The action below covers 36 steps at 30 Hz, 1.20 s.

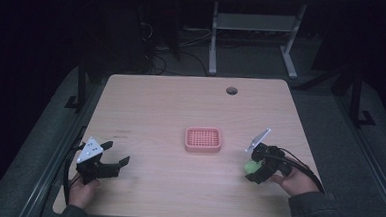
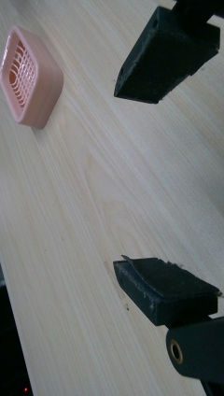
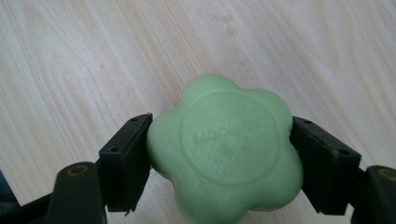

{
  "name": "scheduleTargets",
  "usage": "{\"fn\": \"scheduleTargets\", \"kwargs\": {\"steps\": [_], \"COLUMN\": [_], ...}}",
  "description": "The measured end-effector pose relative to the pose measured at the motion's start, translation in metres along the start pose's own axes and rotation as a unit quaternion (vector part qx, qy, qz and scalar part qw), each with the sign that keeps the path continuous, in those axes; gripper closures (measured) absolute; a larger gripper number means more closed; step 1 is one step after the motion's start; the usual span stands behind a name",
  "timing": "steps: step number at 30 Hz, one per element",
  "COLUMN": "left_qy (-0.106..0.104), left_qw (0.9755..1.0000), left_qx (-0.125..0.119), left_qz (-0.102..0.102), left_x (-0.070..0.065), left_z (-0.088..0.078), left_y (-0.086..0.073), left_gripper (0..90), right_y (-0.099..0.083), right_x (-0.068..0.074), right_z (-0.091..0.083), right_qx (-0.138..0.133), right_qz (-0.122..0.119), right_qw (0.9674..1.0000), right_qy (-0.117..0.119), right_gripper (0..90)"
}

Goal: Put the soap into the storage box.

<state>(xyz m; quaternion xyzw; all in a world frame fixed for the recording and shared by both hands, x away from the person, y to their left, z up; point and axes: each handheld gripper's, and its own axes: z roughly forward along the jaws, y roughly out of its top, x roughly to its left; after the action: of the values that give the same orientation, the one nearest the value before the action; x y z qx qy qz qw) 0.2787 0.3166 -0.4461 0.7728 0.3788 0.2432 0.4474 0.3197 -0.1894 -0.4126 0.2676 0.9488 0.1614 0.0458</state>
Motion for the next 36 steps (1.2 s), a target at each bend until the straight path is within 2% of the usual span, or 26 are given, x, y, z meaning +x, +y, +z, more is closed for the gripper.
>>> {"fn": "scheduleTargets", "kwargs": {"steps": [11, 19, 20, 25, 29, 36], "left_qy": [0.002, 0.003, 0.002, 0.0, -0.001, -0.002], "left_qw": [1.0, 1.0, 1.0, 1.0, 1.0, 1.0], "left_qx": [0.0, -0.001, -0.002, -0.001, -0.003, -0.004], "left_qz": [0.0, -0.003, -0.002, -0.002, -0.002, -0.003], "left_x": [0.0, 0.001, 0.002, 0.002, 0.002, 0.001], "left_z": [0.0, -0.001, -0.001, -0.001, 0.0, 0.0], "left_y": [0.0, 0.0, 0.0, 0.0, 0.0, 0.001], "left_gripper": [14.1, 14.1, 14.2, 14.1, 14.1, 14.1], "right_y": [0.022, 0.05, 0.057, 0.075, 0.086, 0.108], "right_x": [-0.003, -0.006, -0.007, -0.009, -0.015, -0.019], "right_z": [-0.007, -0.011, -0.009, -0.002, 0.003, 0.01], "right_qx": [-0.016, -0.017, -0.018, -0.007, -0.006, -0.005], "right_qz": [-0.013, -0.032, -0.032, -0.045, -0.043, -0.044], "right_qw": [0.9998, 0.9993, 0.9992, 0.9987, 0.9984, 0.9981], "right_qy": [0.007, 0.009, 0.018, 0.022, 0.037, 0.044], "right_gripper": [26.0, 26.0, 25.9, 26.0, 26.0, 26.0]}}
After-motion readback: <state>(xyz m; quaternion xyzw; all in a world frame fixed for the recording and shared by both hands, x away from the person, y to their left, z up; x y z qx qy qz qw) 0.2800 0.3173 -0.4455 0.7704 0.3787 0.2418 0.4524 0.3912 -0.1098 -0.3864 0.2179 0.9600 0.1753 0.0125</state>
